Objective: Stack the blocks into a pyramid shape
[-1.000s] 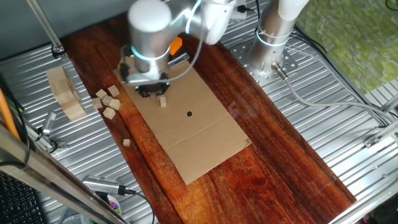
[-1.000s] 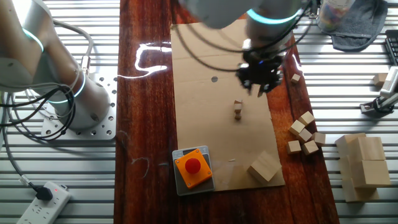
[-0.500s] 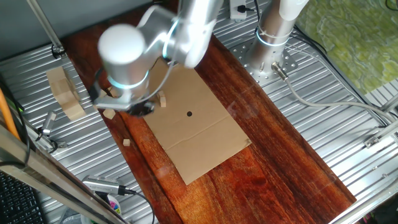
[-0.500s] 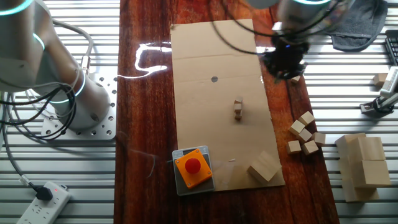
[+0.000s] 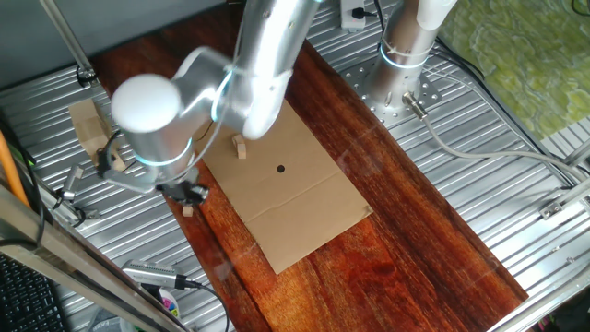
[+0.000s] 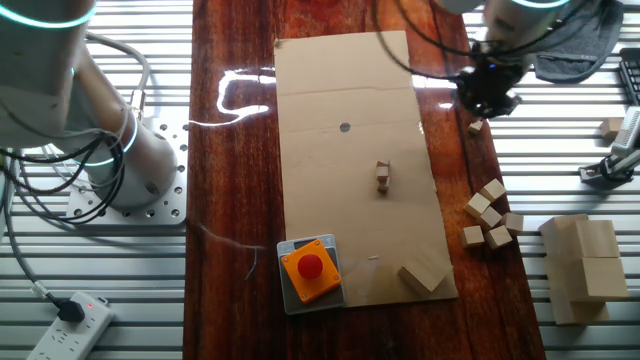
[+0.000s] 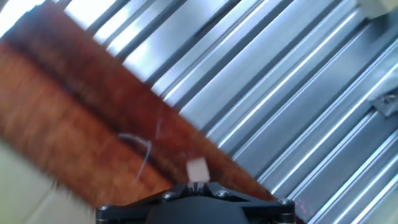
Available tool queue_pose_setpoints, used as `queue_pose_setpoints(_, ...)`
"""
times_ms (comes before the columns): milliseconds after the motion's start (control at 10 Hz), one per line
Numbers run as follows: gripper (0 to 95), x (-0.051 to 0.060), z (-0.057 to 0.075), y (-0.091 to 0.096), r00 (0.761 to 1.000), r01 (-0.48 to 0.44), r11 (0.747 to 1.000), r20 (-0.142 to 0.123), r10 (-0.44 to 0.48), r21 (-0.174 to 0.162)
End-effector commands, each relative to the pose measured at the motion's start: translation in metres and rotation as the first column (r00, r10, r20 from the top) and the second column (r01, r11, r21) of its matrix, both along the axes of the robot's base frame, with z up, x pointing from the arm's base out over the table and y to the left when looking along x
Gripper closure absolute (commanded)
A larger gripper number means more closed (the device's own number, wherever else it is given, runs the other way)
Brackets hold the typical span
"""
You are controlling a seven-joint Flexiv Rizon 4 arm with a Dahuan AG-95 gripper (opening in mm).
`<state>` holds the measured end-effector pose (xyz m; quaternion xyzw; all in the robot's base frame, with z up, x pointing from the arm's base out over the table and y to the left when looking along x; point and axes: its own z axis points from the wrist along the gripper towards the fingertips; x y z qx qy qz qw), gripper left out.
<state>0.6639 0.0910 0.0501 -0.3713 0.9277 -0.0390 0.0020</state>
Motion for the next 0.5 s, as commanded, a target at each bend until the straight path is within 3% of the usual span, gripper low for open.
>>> queue_pose_setpoints(100,95.0,0.0086,-0.0116,-0.0002,0.995,0.098,0.994,0.008,-0.099,0.043)
queue_pose_setpoints(300,57.0,0.0104,-0.0173,-0.0021,0.998,0.059,0.997,0.008,-0.06,0.052)
queue_pose_setpoints(400,57.0,0.0106,-0.0175,-0.002,0.998,0.054,0.997,0.008,-0.055,0.056)
queue_pose_setpoints(500,38.0,0.0109,-0.0174,-0.0017,0.999,0.041,0.997,0.008,-0.042,0.058)
